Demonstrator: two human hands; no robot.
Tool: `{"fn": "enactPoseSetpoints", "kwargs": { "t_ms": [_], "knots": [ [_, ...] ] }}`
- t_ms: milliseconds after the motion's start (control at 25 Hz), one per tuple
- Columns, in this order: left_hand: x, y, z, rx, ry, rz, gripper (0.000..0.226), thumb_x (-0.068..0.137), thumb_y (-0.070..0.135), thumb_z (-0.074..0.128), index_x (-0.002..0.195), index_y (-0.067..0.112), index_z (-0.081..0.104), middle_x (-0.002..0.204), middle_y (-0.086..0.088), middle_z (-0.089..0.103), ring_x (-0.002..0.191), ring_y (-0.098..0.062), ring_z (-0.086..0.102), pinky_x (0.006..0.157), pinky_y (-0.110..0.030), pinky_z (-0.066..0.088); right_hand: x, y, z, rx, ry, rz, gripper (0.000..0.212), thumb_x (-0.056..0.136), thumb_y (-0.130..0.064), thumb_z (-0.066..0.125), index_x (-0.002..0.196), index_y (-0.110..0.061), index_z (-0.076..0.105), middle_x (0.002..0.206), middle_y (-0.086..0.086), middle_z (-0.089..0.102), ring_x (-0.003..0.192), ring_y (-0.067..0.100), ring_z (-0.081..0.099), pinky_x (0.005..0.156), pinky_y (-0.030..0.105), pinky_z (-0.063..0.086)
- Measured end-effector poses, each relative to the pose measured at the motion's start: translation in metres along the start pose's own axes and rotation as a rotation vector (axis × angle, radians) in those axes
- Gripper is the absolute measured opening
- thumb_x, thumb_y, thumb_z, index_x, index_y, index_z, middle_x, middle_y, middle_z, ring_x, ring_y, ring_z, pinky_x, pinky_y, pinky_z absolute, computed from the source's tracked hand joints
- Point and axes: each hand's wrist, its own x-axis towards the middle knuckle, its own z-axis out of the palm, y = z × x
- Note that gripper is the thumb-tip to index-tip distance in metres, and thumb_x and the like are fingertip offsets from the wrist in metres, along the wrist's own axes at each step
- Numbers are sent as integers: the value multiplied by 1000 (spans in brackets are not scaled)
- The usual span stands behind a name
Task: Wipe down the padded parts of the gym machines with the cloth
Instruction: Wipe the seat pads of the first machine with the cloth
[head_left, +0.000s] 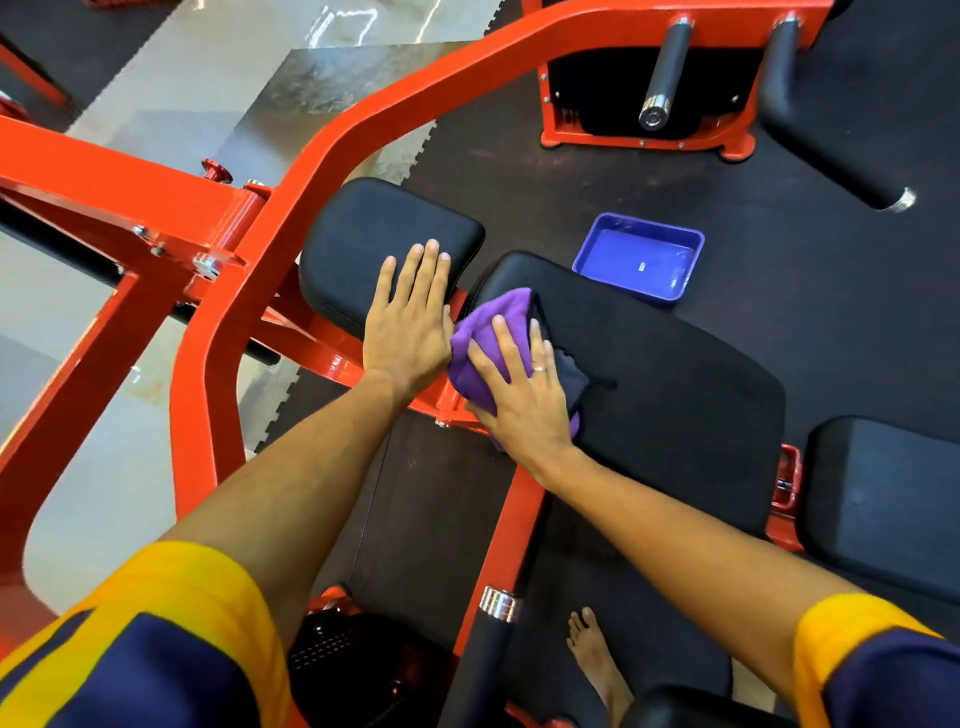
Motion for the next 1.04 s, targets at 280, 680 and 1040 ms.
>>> {"fn": "enactPoseSetpoints", "kwargs": {
  "t_ms": [280,680,1040],
  "knots": [
    [0,3,-2,17,13,-12,63,102,29,35,160,7,24,168,-11,19,156,-25,13,127,-49,8,-64,40,-6,1,-34,165,77,94,-67,53,159,-33,31,170,4,19,155,44,13,120,63,25],
    [0,2,3,-10,77,-2,64,100,25,43,159,6,27,167,-12,23,156,-27,17,127,-51,8,62,70,-28,195,-117,536,60,104,-59,34,160,-43,21,172,-6,7,156,37,8,124,60,12],
    [3,7,0,58,16,58,63,98,21,40,156,0,29,164,-22,25,153,-38,19,124,-60,8,48,39,-27,158,-143,339,63,100,-64,30,160,-44,22,172,-4,9,156,40,3,124,61,6]
  ]
}}
